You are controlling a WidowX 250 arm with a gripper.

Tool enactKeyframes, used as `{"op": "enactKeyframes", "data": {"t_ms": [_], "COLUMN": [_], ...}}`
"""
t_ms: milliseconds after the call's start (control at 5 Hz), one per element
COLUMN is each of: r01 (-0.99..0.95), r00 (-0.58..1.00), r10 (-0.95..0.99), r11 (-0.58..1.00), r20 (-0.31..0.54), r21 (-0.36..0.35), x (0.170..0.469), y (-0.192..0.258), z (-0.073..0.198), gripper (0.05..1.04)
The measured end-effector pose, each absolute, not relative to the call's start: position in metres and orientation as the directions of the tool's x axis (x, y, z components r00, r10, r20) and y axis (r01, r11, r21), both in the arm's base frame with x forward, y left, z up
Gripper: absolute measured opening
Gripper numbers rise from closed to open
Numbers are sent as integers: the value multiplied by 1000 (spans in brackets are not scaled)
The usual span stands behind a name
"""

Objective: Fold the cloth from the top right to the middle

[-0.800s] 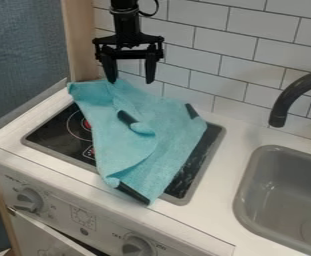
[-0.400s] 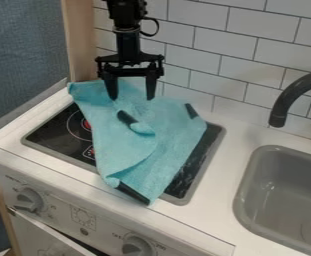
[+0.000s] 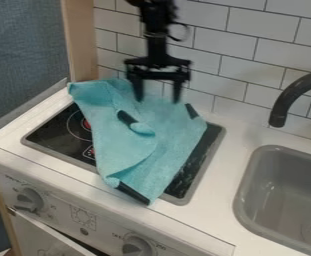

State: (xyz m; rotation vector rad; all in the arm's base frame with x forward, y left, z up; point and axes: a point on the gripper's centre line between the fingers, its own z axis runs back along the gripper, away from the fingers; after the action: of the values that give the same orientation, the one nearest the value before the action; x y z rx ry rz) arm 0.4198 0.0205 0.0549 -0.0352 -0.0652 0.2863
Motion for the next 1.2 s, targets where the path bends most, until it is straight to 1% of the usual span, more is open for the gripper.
{"op": "enactKeyframes", "data": {"t_ms": [200,400,600,1000,1200], "r01": [-273,-277,-225,-196,-183], "r00": [959,960,974,980,983], "r10": [273,276,224,197,183], "r11": [962,961,974,978,980], "r20": [74,56,17,-9,-2], "r21": [-9,9,38,73,84], "x": [427,437,448,451,448], "y": [11,0,-22,-21,-20], "z": [57,52,38,20,10], "gripper": [999,999,999,999,943]}}
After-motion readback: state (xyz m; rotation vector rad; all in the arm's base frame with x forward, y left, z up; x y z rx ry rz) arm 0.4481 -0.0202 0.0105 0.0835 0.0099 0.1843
